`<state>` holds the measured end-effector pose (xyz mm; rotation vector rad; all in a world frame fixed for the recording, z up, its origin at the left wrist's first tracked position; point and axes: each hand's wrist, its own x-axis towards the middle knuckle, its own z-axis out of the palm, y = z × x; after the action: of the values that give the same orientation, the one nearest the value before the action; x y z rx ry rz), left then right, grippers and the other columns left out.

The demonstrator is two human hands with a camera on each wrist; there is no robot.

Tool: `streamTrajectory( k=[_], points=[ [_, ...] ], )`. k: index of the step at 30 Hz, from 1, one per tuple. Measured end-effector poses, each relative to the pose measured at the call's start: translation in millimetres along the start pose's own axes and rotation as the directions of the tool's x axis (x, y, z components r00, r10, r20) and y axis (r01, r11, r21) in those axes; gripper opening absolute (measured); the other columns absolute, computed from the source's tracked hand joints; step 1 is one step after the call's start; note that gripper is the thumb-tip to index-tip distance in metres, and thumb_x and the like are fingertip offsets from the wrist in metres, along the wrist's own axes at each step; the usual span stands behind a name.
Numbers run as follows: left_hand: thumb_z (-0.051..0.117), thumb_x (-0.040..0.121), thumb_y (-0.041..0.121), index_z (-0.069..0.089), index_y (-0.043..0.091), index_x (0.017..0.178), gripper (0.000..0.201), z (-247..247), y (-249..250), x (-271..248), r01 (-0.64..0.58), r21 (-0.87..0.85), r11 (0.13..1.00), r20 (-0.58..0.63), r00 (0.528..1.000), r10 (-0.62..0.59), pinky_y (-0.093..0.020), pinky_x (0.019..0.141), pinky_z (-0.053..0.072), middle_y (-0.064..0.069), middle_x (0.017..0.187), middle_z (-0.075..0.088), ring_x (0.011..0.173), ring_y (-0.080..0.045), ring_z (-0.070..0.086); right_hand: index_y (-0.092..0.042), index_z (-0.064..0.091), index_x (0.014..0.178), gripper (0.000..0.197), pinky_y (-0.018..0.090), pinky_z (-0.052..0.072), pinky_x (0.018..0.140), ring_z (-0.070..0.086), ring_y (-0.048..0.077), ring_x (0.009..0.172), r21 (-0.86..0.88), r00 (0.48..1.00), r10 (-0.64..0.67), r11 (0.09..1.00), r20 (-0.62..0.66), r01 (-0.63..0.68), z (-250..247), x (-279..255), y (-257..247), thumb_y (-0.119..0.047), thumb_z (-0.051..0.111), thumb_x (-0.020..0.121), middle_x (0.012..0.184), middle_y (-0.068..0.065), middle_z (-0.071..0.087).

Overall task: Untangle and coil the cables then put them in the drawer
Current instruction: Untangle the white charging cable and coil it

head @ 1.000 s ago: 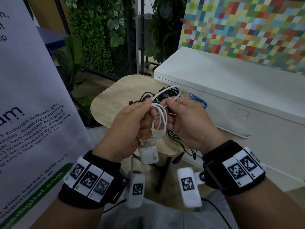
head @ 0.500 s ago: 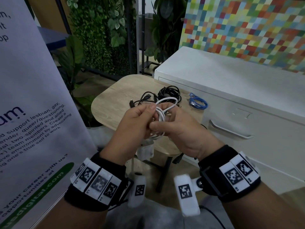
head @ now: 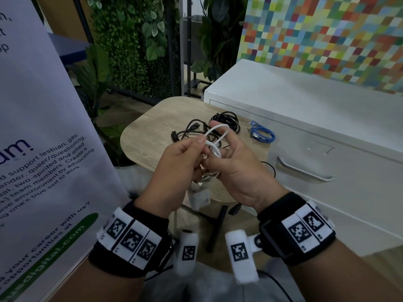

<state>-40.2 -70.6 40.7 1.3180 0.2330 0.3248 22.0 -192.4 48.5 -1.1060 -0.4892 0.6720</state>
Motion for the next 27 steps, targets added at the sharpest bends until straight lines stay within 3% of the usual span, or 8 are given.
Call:
streamTrajectory(
  k=[7, 9, 11, 13, 16, 19, 22, 27],
  points=[
    [0.054, 0.106, 0.028, 0.063, 0.009, 0.077, 0.036, 0.2, 1.7, 0.1, 0.097, -0.096, 0.991, 0.037, 0.995, -0.094, -0.018, 0.040, 0.032, 0.001, 0.051, 0.040, 0.042, -0.013, 0.044, -0.006, 0.053, 0.132, 0.057, 0.027, 0.053, 0.065, 0.068, 0.017, 0.067, 0.145, 0.993, 0.087, 0.985, 0.081, -0.098, -8.5, 1.8, -1.7, 0.016, 0.058, 0.080, 0.080, 0.005, 0.061],
    [0.053, 0.106, 0.026, 0.062, 0.008, 0.078, 0.034, -2.4, 1.5, 2.9, 0.056, -0.069, 0.996, 0.007, 0.998, -0.056, -0.019, 0.040, 0.030, 0.002, 0.050, 0.042, 0.040, -0.010, 0.041, -0.008, 0.057, 0.129, 0.051, 0.032, 0.055, 0.070, 0.068, 0.023, 0.069, -0.111, 0.999, 0.030, 0.993, -0.016, -0.031, -10.7, 3.2, -1.6, 0.011, 0.069, 0.083, 0.083, 0.010, 0.070],
    [0.054, 0.106, 0.025, 0.065, 0.010, 0.077, 0.035, -5.4, -0.8, 6.3, 0.008, -0.016, 1.000, -0.022, 1.000, -0.008, -0.021, 0.043, 0.027, 0.001, 0.053, 0.038, 0.042, -0.009, 0.032, -0.021, 0.059, 0.128, 0.048, 0.032, 0.053, 0.068, 0.069, 0.017, 0.068, -0.515, 0.992, -0.084, 0.857, -0.091, 0.026, -11.9, 2.1, -4.6, 0.000, 0.075, 0.088, 0.083, 0.010, 0.077],
    [0.054, 0.107, 0.025, 0.068, 0.013, 0.076, 0.036, -8.0, -3.6, 8.8, -0.024, 0.011, 1.000, -0.030, 0.999, 0.024, -0.022, 0.045, 0.028, 0.001, 0.056, 0.035, 0.045, -0.009, 0.029, -0.034, 0.056, 0.132, 0.054, 0.029, 0.050, 0.063, 0.066, 0.006, 0.062, -0.711, 0.977, -0.172, 0.702, -0.126, 0.032, -13.3, 1.2, -6.1, -0.013, 0.080, 0.088, 0.082, 0.003, 0.078],
    [0.052, 0.108, 0.024, 0.070, 0.012, 0.080, 0.035, -9.6, -4.7, 11.6, -0.047, 0.020, 0.999, -0.030, 0.998, 0.048, -0.024, 0.046, 0.026, -0.003, 0.060, 0.033, 0.048, -0.011, 0.027, -0.039, 0.053, 0.136, 0.070, 0.030, 0.054, 0.065, 0.067, 0.008, 0.068, -0.761, 0.923, -0.328, 0.646, -0.203, 0.062, -17.1, 0.9, -3.8, -0.024, 0.089, 0.079, 0.089, -0.004, 0.075],
    [0.049, 0.110, 0.024, 0.070, 0.010, 0.085, 0.035, -11.3, -5.7, 13.9, -0.062, 0.040, 0.997, -0.034, 0.997, 0.064, -0.028, 0.049, 0.024, -0.004, 0.063, 0.030, 0.051, -0.014, 0.025, -0.031, 0.063, 0.108, 0.043, 0.026, 0.048, 0.058, 0.056, 0.006, 0.062, -0.824, 0.871, -0.443, 0.560, -0.211, 0.085, -20.0, 0.2, -2.5, -0.025, 0.091, 0.076, 0.076, -0.004, 0.064],
    [0.046, 0.110, 0.024, 0.067, 0.010, 0.087, 0.033, -14.3, -4.5, 17.5, -0.027, 0.034, 0.999, -0.079, 0.996, 0.029, -0.028, 0.049, 0.025, 0.000, 0.061, 0.031, 0.050, -0.012, 0.026, -0.023, 0.071, 0.079, 0.017, 0.020, 0.044, 0.054, 0.050, 0.003, 0.057, -0.836, 0.909, -0.393, 0.538, -0.139, 0.105, -23.8, -2.2, -6.7, -0.022, 0.087, 0.081, 0.066, -0.001, 0.063],
    [0.040, 0.112, 0.023, 0.062, 0.013, 0.091, 0.033, -26.6, 6.8, 24.0, 0.000, -0.100, 0.995, -0.144, 0.989, -0.015, -0.025, 0.050, 0.035, 0.005, 0.057, 0.032, 0.046, -0.010, 0.026, -0.027, 0.081, 0.090, 0.009, 0.019, 0.041, 0.054, 0.048, 0.006, 0.054, -0.790, 0.956, -0.267, 0.609, -0.119, 0.072, -44.4, -13.3, -25.4, -0.018, 0.078, 0.091, 0.061, 0.000, 0.057]
  ],
)
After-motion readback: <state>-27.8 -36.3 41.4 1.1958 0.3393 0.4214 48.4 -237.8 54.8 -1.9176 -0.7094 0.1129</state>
